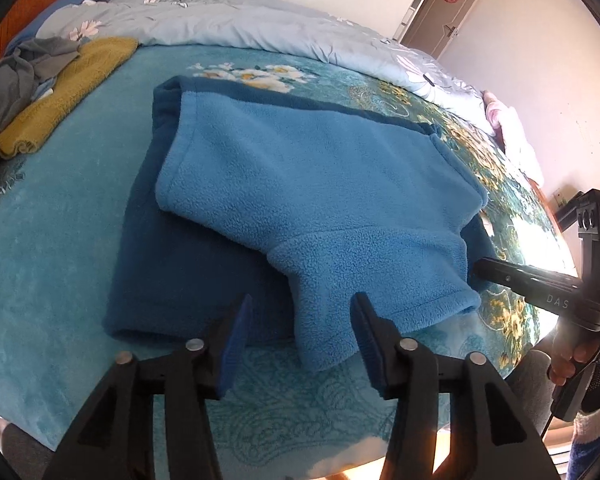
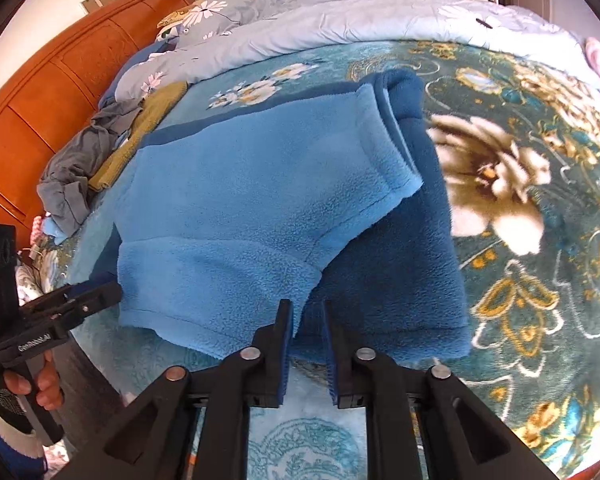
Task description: Fold clothes
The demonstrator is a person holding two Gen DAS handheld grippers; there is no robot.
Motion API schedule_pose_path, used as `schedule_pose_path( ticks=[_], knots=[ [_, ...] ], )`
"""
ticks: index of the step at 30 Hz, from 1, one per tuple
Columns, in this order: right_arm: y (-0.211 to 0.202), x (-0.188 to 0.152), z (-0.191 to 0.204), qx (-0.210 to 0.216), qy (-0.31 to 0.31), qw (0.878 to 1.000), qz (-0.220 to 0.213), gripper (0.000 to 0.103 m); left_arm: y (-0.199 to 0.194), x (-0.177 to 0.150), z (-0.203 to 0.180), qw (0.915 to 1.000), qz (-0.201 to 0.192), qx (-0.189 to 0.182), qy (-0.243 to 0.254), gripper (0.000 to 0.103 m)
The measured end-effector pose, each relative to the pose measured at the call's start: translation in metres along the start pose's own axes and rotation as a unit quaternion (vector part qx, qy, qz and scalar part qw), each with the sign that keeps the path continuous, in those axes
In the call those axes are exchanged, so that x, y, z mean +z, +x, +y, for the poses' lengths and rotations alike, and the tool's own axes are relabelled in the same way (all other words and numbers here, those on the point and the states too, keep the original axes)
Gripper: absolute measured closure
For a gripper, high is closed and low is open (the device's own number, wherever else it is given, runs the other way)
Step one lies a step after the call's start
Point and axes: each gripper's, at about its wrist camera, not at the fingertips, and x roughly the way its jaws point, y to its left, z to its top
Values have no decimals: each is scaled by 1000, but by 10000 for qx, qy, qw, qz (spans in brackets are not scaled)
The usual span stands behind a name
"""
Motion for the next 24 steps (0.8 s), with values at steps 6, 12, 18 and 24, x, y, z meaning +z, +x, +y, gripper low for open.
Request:
schedule_pose_path(
  ticks=[6, 12, 18, 24],
  knots=[
    [-24, 7, 13, -385, -443, 9977, -345, 50, -19, 27, -3, 9982, -359, 369, 314, 33],
    [-37, 14, 30, -541, -823, 9930, -655, 31, -15, 45, -13, 9965, -554, 495, 394, 23],
    [-38, 18, 20, -551, -802, 9912, -895, 9, -6, 56, -31, 9935, -682, 695, 586, 21],
    [-23, 29, -26, -239, -61, 9961, -846, 1, 13, 69, -41, 9981, -494, 237, 296, 21]
  ],
)
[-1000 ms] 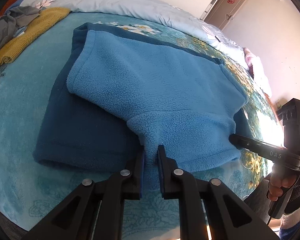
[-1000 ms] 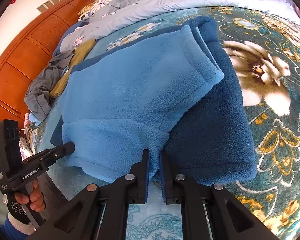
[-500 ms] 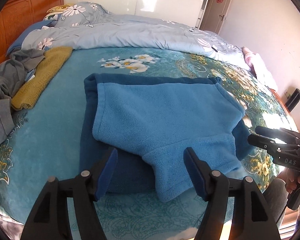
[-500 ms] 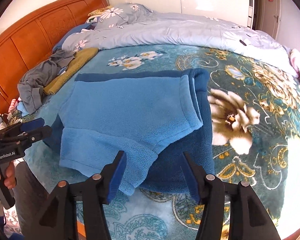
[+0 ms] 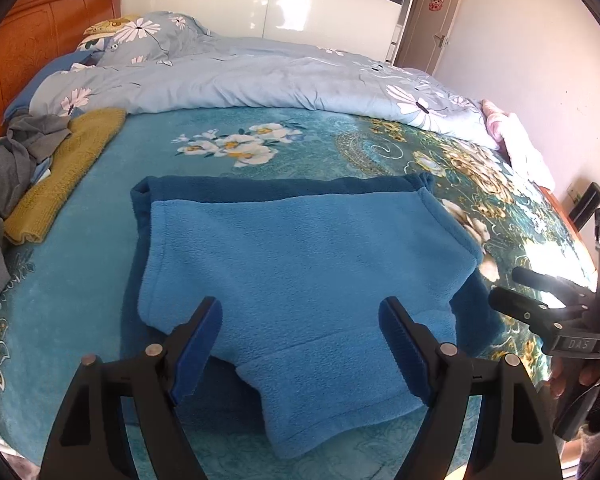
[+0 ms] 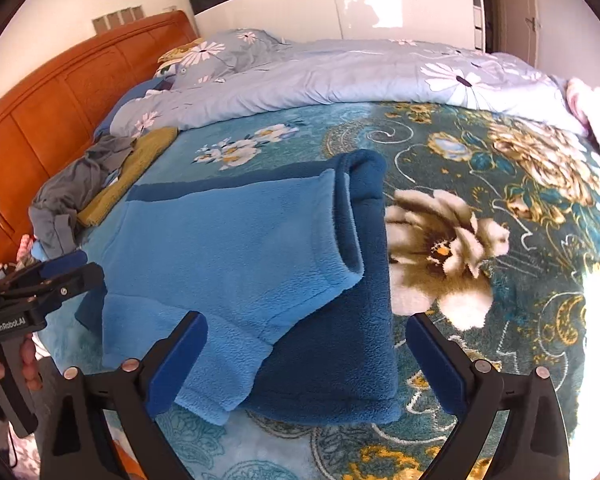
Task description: Fold clothes
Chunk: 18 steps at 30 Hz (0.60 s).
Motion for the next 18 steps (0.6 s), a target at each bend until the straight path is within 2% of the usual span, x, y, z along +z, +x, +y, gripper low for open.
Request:
schedule_pose_path(
  ticks=[5, 11, 15, 18],
  knots=[
    [24, 10, -27, 138, 347, 9992, 108, 0, 22, 9, -10, 9993, 200, -273, -129, 21],
    [48, 16, -50, 536, 733, 9955, 261, 0, 47, 19, -15, 9965, 443, -584, -402, 21],
    [60, 13, -60, 877, 1019, 9901, 397, 0, 60, 22, -13, 9961, 384, -478, -630, 21],
    [65, 11, -66, 1025, 1127, 9871, 498, 0, 63, 23, -8, 9947, 366, -573, -770, 22]
  ],
)
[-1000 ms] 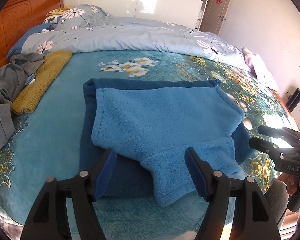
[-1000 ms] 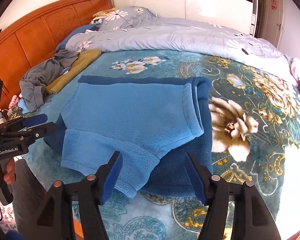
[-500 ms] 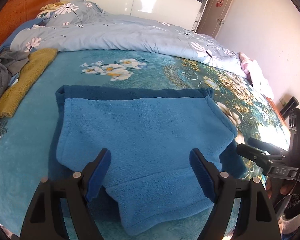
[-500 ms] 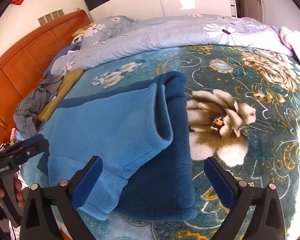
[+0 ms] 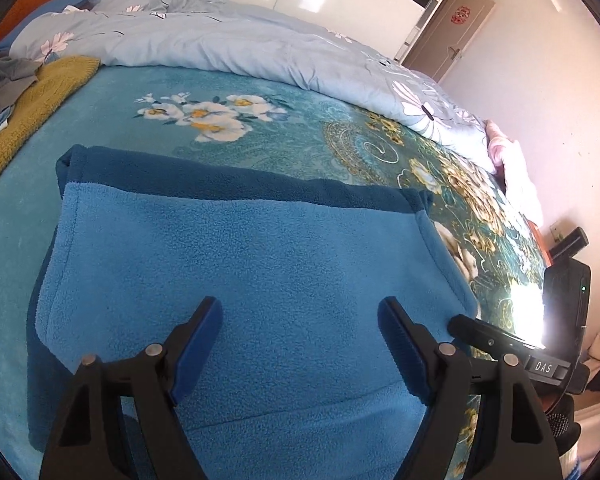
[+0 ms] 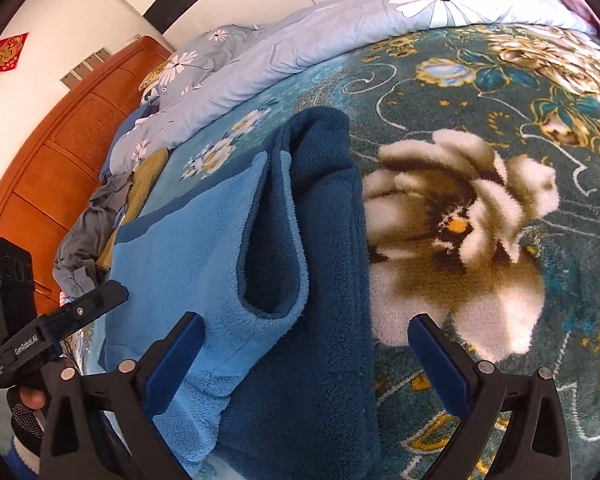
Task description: Fold clothes
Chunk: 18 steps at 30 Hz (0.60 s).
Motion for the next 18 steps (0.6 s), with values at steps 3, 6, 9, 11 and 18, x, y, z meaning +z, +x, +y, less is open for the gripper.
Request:
schedule_pose_path(
  ticks=[3, 6, 9, 11, 18],
  knots=[
    [2, 1, -4, 97, 14, 9999, 29, 0, 6, 1, -1, 9999, 94, -44, 44, 23],
    [3, 5, -4, 210, 35, 9998, 45, 5, 12, 1, -4, 9997, 210, 37, 146, 36],
    [7, 8, -6, 416, 139, 9990, 131, 19, 17, 2, -5, 9990, 329, 191, 221, 67],
    [9, 10, -6, 500, 194, 9984, 190, 23, 16, 3, -2, 9989, 337, 250, 210, 88],
    [9, 10, -3, 575, 221, 9976, 310, 53, 30, 0, 6, 9977, 499, 400, 238, 96]
  ],
)
